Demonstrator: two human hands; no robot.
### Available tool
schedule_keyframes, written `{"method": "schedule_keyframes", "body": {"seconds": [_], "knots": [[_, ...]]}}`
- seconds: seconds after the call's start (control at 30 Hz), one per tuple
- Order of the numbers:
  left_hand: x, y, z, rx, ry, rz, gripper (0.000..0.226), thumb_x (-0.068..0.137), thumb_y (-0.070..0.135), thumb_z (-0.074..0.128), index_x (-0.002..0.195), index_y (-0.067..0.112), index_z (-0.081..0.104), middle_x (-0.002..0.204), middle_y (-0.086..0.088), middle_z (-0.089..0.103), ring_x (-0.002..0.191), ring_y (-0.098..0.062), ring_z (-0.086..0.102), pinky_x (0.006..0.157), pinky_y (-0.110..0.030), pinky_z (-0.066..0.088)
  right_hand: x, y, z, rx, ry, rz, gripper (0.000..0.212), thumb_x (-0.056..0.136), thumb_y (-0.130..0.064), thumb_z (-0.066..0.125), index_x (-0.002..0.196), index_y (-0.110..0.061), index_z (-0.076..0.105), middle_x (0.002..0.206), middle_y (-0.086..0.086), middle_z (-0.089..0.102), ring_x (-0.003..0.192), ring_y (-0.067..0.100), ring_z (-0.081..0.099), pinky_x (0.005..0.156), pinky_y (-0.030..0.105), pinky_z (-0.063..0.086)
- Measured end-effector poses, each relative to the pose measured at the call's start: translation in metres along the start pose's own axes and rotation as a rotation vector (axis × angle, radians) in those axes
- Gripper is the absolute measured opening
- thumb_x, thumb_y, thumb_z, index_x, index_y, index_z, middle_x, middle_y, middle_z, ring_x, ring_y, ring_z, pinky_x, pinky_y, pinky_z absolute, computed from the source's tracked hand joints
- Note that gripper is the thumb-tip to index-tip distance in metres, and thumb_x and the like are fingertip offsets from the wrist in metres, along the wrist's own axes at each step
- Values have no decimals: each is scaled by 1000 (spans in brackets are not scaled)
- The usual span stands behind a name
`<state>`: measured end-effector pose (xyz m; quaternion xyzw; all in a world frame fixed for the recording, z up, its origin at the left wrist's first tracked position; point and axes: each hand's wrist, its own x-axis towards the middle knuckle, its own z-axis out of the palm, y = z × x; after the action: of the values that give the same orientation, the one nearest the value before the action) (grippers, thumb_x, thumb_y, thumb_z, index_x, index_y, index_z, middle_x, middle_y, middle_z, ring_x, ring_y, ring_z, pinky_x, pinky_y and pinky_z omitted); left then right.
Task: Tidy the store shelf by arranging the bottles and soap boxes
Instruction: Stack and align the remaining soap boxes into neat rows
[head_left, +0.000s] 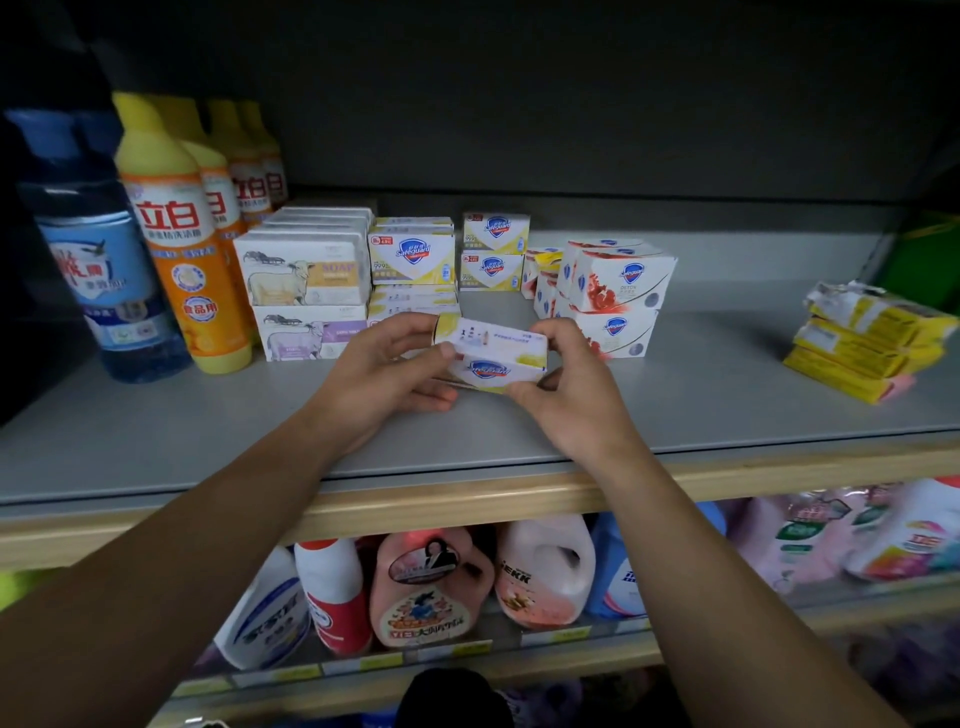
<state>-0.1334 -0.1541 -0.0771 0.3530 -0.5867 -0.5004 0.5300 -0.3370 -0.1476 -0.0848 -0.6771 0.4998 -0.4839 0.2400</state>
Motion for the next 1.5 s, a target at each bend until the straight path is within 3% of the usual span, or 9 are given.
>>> {"method": "schedule_keyframes", "body": {"seconds": [0.27,0.4,0.5,0.67,0.77,1.0,1.1,1.23,1.5], "knots": [[-3,1,-2,265,-6,123,38,69,9,77,104,20,66,122,-20,55,96,-29,58,91,-45,47,0,-1,0,-11,-20,-18,46,81,-1,70,108,-30,48,114,-4,58,91,10,63,71,12,45],[-3,1,3,156,8,65,17,90,13,66,92,29,67,106,-6,63,67,-32,67,64,-36,58,-1,-2,-1,94,79,-52,41,83,-7,73,109,-31,53,104,-16,62,60,-1,50,64,10,43],[1,-3,6,422,134,147,12,93,24,64,83,31,65,82,17,63,53,-16,62,50,-23,48,0,1,-1,108,98,-4,34,85,-16,73,114,-25,58,101,-16,64,58,-5,51,61,7,42],[5,-13,3,710,261,195,24,83,32,74,105,22,68,81,16,61,61,-15,59,63,-13,44,4,7,-1,55,77,93,45,81,-18,76,123,-22,58,110,-9,63,89,-7,58,73,5,45],[5,-14,3,735,257,197,28,82,32,75,107,21,68,81,18,61,64,-15,62,66,-12,45,7,4,1,5,126,78,53,78,-21,77,127,-25,56,123,-9,58,110,7,55,95,23,47],[-2,-7,0,757,233,184,32,83,30,73,113,21,69,89,14,65,77,-7,66,80,-17,46,13,-12,9,-523,-56,-174,50,82,-30,71,130,-23,59,124,-1,56,117,22,46,88,18,27],[-10,2,-13,851,177,192,28,84,29,71,111,22,71,94,11,66,73,6,58,73,-5,41,23,-21,5,-647,-164,-179,49,85,-32,69,132,-23,56,126,2,56,118,23,45,92,27,33],[-26,17,-58,1056,231,126,11,84,31,67,91,25,74,94,6,71,81,-11,64,74,-23,48,34,-36,-2,-629,-142,-186,47,84,-28,72,129,-22,58,130,0,57,123,22,47,101,33,37],[-27,4,-108,1481,127,-115,49,89,56,46,116,19,64,123,-6,63,114,-26,56,92,-38,49,93,-68,32,-575,63,-316,46,87,-28,68,131,-20,58,129,2,55,123,23,46,97,28,35]]}}
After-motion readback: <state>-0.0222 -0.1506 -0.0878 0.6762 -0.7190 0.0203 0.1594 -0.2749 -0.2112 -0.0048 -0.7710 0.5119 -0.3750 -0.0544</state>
